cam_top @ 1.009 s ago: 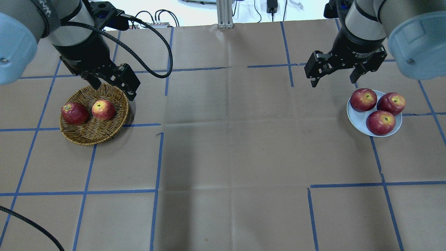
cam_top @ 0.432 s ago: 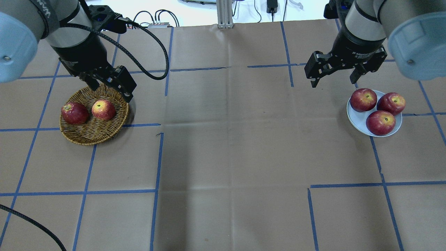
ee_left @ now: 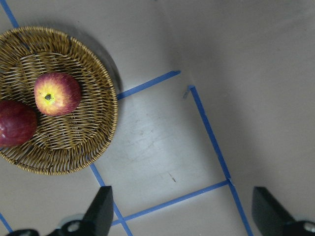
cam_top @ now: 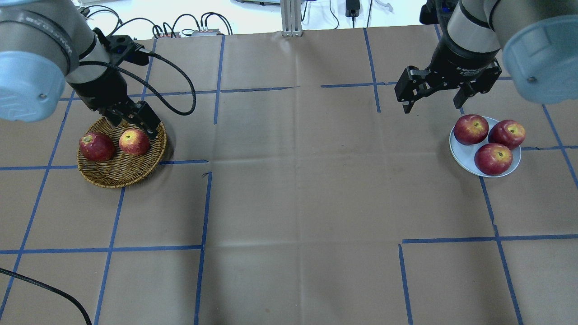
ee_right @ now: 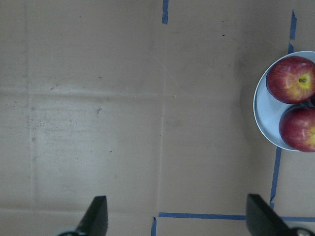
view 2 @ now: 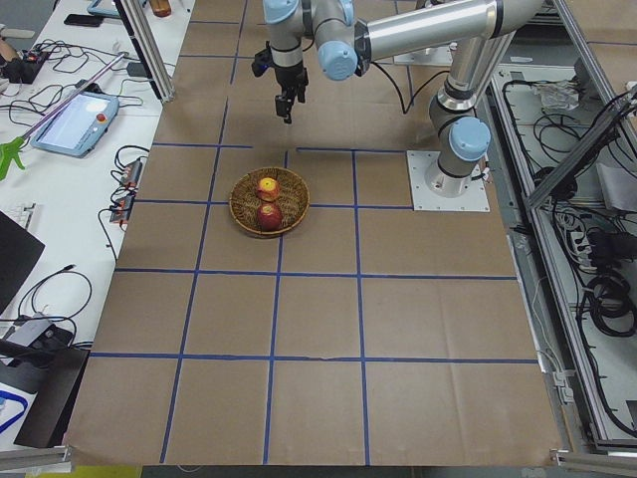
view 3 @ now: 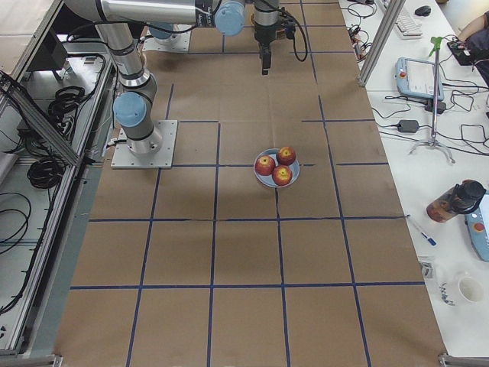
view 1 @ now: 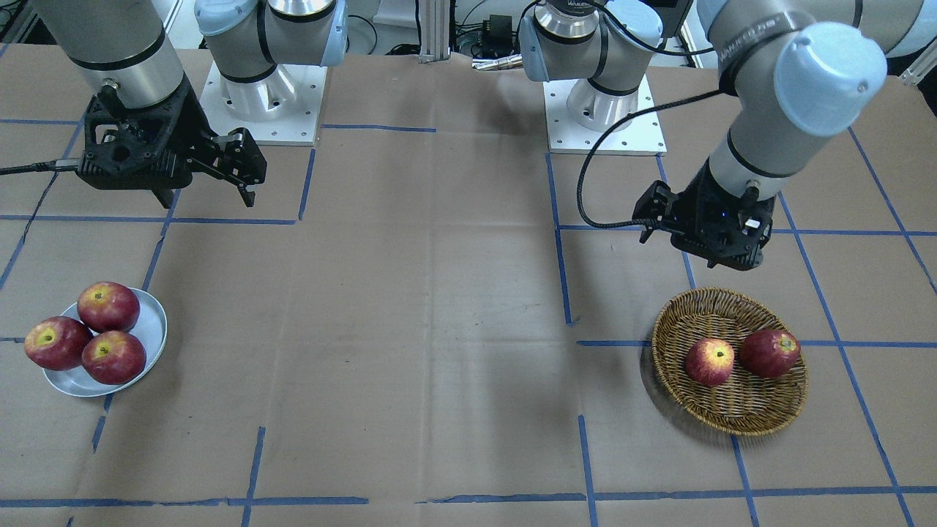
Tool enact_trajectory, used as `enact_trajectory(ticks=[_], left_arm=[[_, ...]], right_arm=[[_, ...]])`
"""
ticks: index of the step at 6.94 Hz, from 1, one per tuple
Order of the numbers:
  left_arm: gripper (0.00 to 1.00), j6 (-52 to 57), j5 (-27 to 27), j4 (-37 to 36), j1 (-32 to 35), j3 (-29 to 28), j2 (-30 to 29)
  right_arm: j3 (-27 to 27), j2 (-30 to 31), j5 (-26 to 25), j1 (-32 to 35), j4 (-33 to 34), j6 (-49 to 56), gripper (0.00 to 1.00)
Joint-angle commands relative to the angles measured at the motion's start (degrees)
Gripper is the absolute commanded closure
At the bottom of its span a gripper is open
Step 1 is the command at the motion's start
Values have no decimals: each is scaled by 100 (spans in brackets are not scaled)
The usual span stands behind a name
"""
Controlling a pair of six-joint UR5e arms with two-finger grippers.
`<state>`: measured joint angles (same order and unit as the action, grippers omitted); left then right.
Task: Transfer apple from basket to plate
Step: 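Close the left gripper on the yellow-red apple in the basket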
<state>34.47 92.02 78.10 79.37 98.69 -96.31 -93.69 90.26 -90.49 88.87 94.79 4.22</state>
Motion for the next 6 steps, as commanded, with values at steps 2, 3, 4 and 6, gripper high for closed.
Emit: enact_trajectory(ticks=[2, 3, 4, 6], left_arm=[[2, 1219, 27, -1917, -491, 282, -1105], [2, 1490, 27, -2217, -701, 369, -1344], [2, 1693, 27, -2507, -834, 396, -1546], [2, 1660, 18, -2764, -844, 422, -1907]], right_arm=[[0, 0, -4, 8, -4, 0, 0], [-8, 0, 5, 8, -5, 0, 0], [0, 0, 5, 8, -5, 0, 0], [-8, 0, 5, 8, 4, 0, 0]])
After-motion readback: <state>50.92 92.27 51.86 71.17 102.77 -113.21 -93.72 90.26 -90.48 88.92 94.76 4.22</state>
